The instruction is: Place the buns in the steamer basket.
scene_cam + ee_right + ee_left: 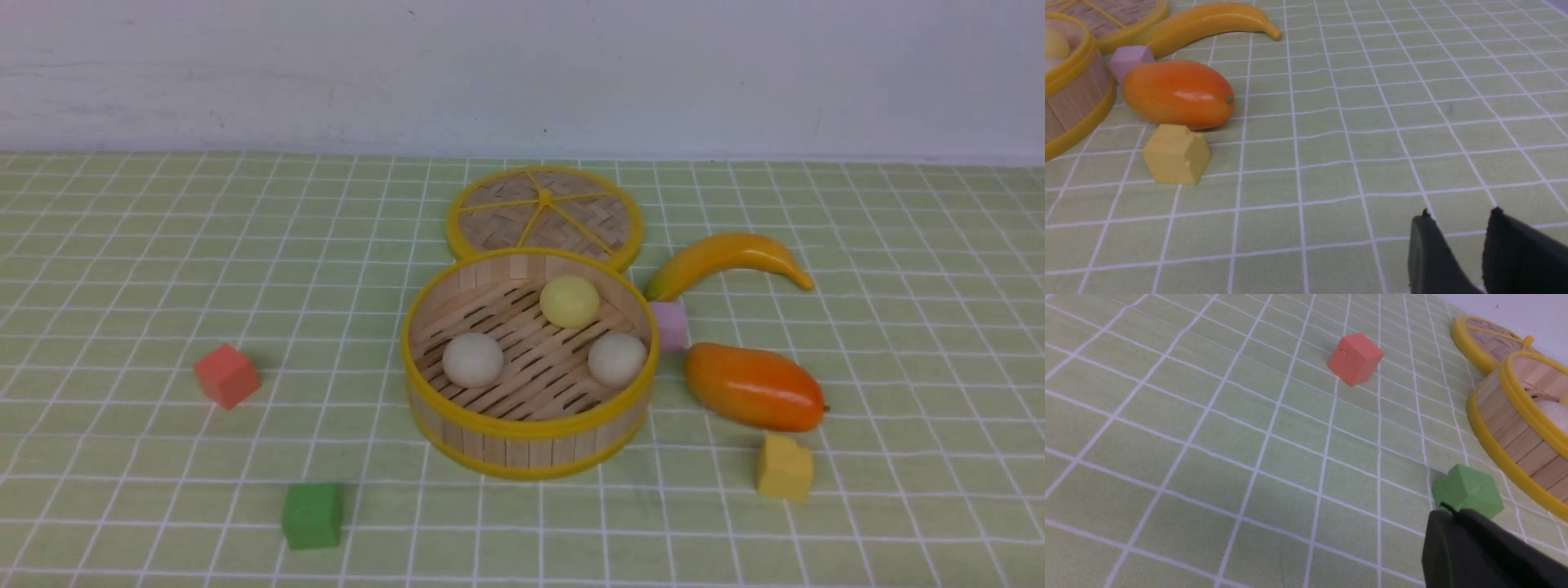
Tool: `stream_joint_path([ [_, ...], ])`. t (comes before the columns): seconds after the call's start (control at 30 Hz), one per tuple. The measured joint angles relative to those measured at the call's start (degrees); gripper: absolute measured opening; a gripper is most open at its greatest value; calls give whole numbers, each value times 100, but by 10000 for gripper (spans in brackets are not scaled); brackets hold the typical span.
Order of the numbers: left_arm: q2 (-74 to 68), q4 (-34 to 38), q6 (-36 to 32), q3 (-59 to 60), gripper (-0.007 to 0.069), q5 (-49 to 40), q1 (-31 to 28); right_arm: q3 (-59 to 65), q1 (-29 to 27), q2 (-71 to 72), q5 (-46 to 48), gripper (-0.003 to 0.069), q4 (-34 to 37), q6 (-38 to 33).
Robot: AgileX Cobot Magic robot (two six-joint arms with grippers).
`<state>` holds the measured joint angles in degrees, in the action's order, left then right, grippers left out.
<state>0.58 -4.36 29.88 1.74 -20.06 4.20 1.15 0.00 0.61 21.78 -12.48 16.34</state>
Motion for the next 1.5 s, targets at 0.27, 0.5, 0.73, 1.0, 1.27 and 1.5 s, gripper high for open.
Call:
stream_joint_path([
  [0.27, 0, 0, 0, 0, -5, 2, 0, 0, 0, 0, 0, 218, 0, 0],
  [0.5, 0, 0, 0, 0, -4, 2, 0, 0, 0, 0, 0, 232, 0, 0],
  [0.73, 0, 0, 0, 0, -2, 2, 0, 0, 0, 0, 0, 235, 0, 0],
  [1.0, 0, 0, 0, 0, 4, 2, 0, 0, 0, 0, 0, 238, 0, 0],
  [1.27, 0, 0, 0, 0, 12, 2, 0, 0, 0, 0, 0, 239, 0, 0],
  [1.5, 0, 0, 0, 0, 18, 2, 0, 0, 0, 0, 0, 239, 0, 0],
])
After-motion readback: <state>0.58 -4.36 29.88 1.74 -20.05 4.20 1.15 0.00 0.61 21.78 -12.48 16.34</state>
